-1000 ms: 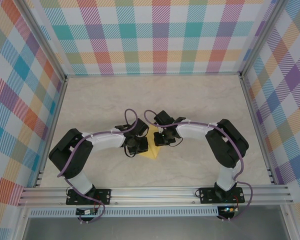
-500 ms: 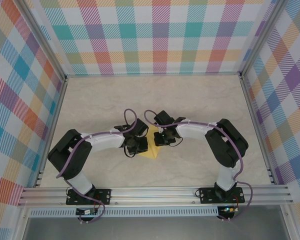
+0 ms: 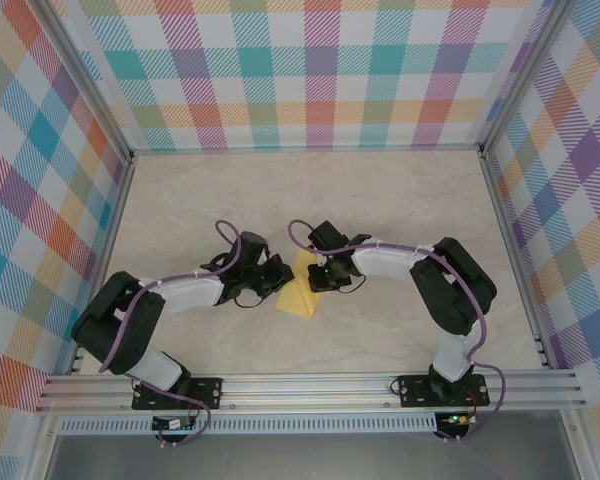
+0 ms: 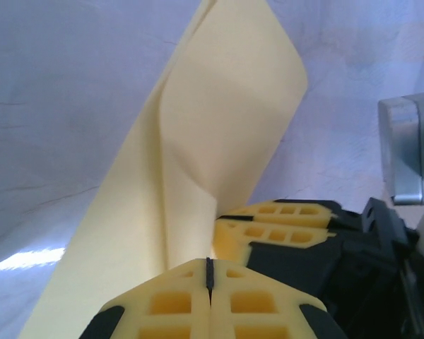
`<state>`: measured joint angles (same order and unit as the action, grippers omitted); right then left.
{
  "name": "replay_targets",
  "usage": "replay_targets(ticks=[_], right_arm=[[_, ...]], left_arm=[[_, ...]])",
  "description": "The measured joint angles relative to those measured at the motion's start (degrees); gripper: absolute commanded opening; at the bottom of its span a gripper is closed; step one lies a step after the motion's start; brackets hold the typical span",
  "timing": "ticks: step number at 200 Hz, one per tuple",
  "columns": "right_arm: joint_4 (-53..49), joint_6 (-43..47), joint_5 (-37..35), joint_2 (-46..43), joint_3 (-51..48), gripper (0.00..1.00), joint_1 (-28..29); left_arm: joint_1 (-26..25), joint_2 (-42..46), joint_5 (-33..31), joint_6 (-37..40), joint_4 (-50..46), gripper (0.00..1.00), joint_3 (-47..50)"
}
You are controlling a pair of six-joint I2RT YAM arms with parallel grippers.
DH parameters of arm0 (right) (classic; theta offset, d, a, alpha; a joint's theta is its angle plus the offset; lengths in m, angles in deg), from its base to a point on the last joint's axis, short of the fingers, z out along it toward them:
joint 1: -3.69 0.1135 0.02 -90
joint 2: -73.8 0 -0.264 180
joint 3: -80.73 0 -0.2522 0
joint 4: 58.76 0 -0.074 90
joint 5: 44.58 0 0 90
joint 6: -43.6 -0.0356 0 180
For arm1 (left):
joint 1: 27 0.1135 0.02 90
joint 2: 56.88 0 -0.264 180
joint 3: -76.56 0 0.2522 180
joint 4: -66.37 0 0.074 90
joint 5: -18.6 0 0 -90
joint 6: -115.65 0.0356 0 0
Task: Fold a paper plane with a square sheet of paper (pick it up from the middle)
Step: Fold the triangle a second time at the center of the table.
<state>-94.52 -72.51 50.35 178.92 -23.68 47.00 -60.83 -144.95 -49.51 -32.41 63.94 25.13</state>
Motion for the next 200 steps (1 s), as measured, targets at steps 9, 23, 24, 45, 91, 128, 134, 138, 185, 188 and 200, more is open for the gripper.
replay_targets(ticks=[9, 23, 24, 45, 91, 128, 134, 138, 185, 188, 200], right_arm=[[0.0, 0.0, 0.0, 0.1, 0.0, 0.14, 0.0], [0.0, 0.0, 0.0, 0.1, 0.0, 0.14, -0.1], [0.0, 0.0, 0.0, 0.1, 0.0, 0.14, -0.1], [0.0, 0.0, 0.0, 0.1, 0.0, 0.14, -0.1], [0.0, 0.0, 0.0, 0.1, 0.0, 0.14, -0.1], [0.0, 0.0, 0.0, 0.1, 0.0, 0.14, -0.1], [0.0, 0.0, 0.0, 0.1, 0.0, 0.14, -0.1], [0.0, 0.0, 0.0, 0.1, 0.0, 0.14, -0.1], [0.0, -0.2, 0.1, 0.1, 0.0, 0.16, -0.1], [0.0, -0.2, 0.1, 0.1, 0.0, 0.16, -0.1], [0.0, -0.2, 0.2, 0.1, 0.0, 0.17, -0.1]], left_arm=[[0.0, -1.2, 0.9, -1.1, 2.5, 0.0, 0.0], [0.0, -2.4, 1.8, -2.1, 5.0, 0.0, 0.0], [0.0, -2.6, 1.9, -2.2, 5.2, 0.0, 0.0], [0.0, -3.8, 2.5, -2.9, 6.7, 0.0, -0.1], [0.0, -5.5, 2.8, -3.3, 8.0, 0.0, -0.1], [0.0, -7.3, 3.2, -3.3, 8.5, 0.0, -0.1], [0.0, -7.7, 3.1, -3.2, 8.5, 0.0, -0.1], [0.0, -8.0, 3.1, -3.2, 8.5, 0.0, -0.1], [0.0, -10.6, 2.9, -3.2, 8.6, 0.0, -0.1], [0.0, -10.8, 2.8, -3.2, 8.6, 0.0, -0.1], [0.0, -11.3, 2.7, -3.2, 8.8, 0.0, -0.1]])
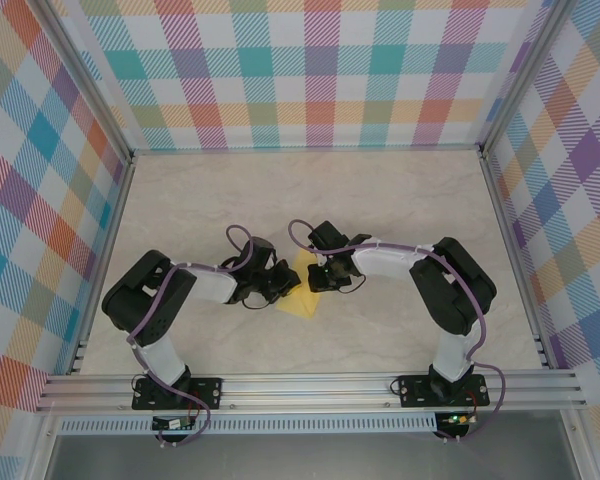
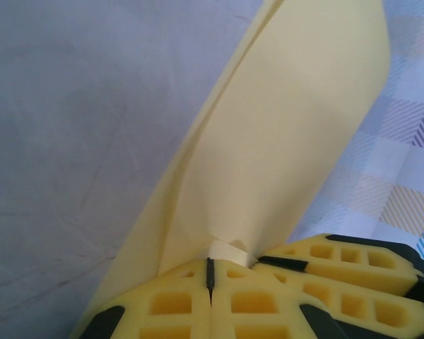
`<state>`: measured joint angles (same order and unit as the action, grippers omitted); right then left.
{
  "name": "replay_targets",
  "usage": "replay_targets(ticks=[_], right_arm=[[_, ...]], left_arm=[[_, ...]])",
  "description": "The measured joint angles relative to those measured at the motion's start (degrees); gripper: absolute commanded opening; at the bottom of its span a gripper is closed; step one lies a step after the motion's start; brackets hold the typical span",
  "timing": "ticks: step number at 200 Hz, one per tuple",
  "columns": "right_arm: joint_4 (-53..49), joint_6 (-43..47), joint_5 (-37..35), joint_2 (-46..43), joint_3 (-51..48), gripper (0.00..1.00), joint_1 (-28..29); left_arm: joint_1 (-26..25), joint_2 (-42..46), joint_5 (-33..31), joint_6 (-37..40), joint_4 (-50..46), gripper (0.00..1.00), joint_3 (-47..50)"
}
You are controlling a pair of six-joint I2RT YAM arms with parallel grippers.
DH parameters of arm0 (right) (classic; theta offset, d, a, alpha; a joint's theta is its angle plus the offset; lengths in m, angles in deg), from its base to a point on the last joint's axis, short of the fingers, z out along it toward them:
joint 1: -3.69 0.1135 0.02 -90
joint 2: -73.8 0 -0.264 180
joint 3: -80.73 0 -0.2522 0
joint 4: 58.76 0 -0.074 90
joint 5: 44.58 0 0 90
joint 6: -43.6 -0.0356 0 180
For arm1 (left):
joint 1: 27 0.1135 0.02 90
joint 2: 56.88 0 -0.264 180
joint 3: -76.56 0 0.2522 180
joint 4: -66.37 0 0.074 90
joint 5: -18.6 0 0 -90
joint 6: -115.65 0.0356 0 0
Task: Fold a paper plane with a square sheet of paper (pick it up from the middle)
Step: Fold the triangle a second time at the center of the table.
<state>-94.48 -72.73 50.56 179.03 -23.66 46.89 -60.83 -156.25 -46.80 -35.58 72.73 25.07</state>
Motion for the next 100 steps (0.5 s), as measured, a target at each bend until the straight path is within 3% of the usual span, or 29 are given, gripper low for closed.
replay_targets(ticks=[23, 75, 100], right_arm=[[0.0, -0.4, 0.3, 0.0, 0.1, 0.22, 0.0], [-1.1, -2.9, -1.7, -2.3, 0.2, 0.47, 0.0], [-2.5, -4.7, -3.7, -6.9, 0.0, 0.48, -0.1]], left_arm=[[0.0, -0.1, -0.1, 0.2, 0.4, 0.0, 0.1], [0.0, -0.2, -0.2, 0.5, 2.6, 0.0, 1.2], [0.0, -0.2, -0.2, 0.8, 2.6, 0.0, 1.2]])
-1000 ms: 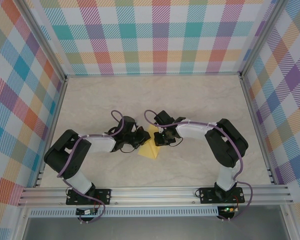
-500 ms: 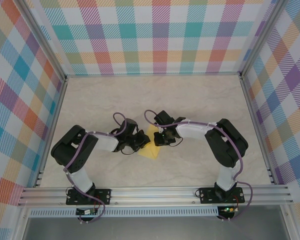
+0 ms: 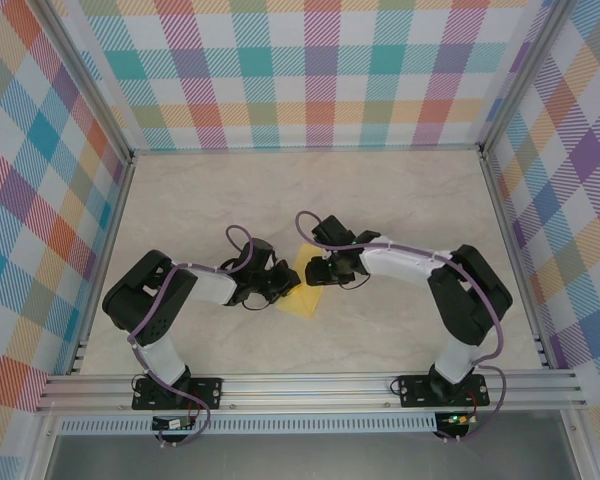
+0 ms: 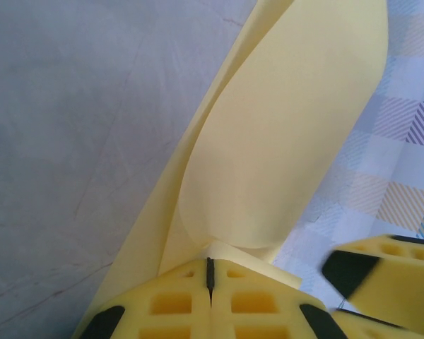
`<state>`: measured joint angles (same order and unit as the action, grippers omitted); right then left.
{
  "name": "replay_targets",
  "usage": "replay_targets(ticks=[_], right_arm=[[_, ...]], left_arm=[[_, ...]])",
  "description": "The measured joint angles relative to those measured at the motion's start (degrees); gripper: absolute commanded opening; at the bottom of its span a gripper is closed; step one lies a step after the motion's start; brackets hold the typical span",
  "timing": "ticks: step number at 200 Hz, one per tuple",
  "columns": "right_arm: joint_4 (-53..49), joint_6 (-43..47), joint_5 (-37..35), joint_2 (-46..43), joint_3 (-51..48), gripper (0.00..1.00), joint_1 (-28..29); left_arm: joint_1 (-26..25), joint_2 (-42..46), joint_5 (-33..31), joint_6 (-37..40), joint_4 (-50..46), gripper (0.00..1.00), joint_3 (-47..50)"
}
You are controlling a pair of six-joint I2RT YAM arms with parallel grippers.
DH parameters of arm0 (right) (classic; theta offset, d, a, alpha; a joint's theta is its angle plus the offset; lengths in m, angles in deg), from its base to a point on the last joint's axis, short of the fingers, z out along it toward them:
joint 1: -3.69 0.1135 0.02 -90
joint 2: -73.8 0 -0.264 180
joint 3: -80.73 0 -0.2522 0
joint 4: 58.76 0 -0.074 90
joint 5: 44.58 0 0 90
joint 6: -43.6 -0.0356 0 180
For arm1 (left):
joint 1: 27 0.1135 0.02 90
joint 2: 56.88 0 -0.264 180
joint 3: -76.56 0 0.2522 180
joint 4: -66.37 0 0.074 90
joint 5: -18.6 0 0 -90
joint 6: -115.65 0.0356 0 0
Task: Fold a paper plane with a square sheet of paper (pick it up from the middle)
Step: Fold the triangle a second time at the center of the table.
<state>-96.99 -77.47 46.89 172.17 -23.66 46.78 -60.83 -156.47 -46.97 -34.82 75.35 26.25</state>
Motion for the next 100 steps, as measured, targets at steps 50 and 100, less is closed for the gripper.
replay_targets(ticks=[50, 100], right_arm=[[4.9, -5.5, 7.6, -5.4, -3.9, 0.17, -0.1], [13.2, -13.3, 16.7, -2.1, -7.0, 0.11, 2.9]], left_arm=[[0.0, 0.0, 0.0, 0.2, 0.0, 0.0, 0.0], [0.0, 0.0, 0.0, 0.3, 0.0, 0.0, 0.0]])
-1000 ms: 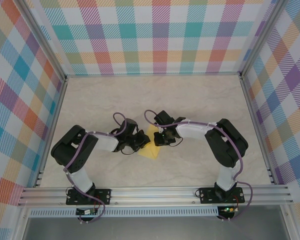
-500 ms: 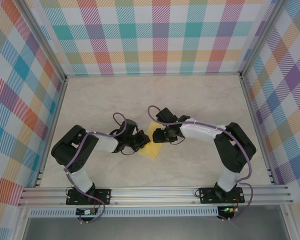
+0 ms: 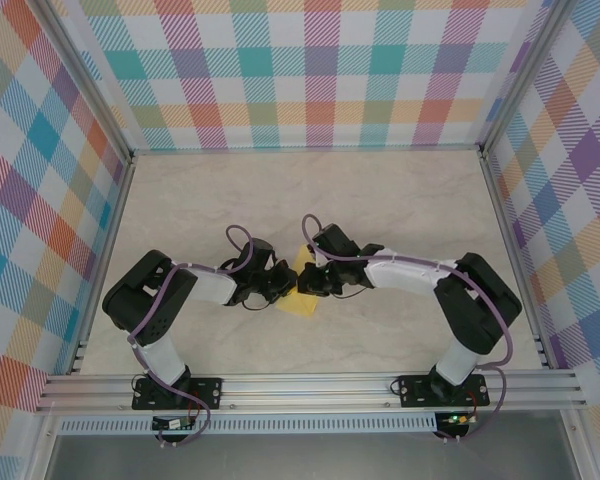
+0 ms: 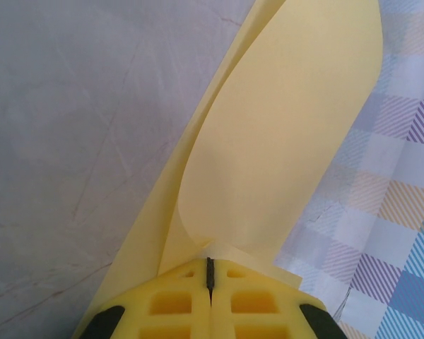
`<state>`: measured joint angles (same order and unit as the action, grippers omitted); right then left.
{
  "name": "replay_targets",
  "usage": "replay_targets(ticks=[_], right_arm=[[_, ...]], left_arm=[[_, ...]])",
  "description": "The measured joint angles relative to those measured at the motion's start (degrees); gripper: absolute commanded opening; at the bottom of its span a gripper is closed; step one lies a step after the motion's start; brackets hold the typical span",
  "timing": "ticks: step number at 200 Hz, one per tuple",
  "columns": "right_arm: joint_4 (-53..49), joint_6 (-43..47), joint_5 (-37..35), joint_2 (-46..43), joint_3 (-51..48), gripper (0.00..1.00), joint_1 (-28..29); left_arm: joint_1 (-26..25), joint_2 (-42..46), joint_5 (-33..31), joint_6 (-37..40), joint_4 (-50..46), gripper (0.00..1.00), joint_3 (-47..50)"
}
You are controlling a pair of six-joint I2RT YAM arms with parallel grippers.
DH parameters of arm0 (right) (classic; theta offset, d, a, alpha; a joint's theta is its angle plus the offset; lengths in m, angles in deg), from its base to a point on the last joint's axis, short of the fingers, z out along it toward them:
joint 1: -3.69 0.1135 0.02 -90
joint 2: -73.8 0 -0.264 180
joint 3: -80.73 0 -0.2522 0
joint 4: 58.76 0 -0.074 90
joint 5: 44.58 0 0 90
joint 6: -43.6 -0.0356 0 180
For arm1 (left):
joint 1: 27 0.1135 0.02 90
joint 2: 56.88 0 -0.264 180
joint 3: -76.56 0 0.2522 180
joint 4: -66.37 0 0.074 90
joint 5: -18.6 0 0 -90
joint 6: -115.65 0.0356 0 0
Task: Fold a paper plane with a square sheet of paper (pick it up from the middle)
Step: Fold the triangle a second time at the center of the table.
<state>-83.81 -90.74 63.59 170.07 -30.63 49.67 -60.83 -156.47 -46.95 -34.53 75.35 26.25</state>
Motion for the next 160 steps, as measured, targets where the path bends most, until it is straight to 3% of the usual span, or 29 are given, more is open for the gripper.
replay_targets(ticks=[160], right_arm=[[-0.9, -2.8, -1.2, 5.7, 0.1, 0.12, 1.7]], left_arm=[[0.0, 0.0, 0.0, 0.7, 0.0, 0.0, 0.0]])
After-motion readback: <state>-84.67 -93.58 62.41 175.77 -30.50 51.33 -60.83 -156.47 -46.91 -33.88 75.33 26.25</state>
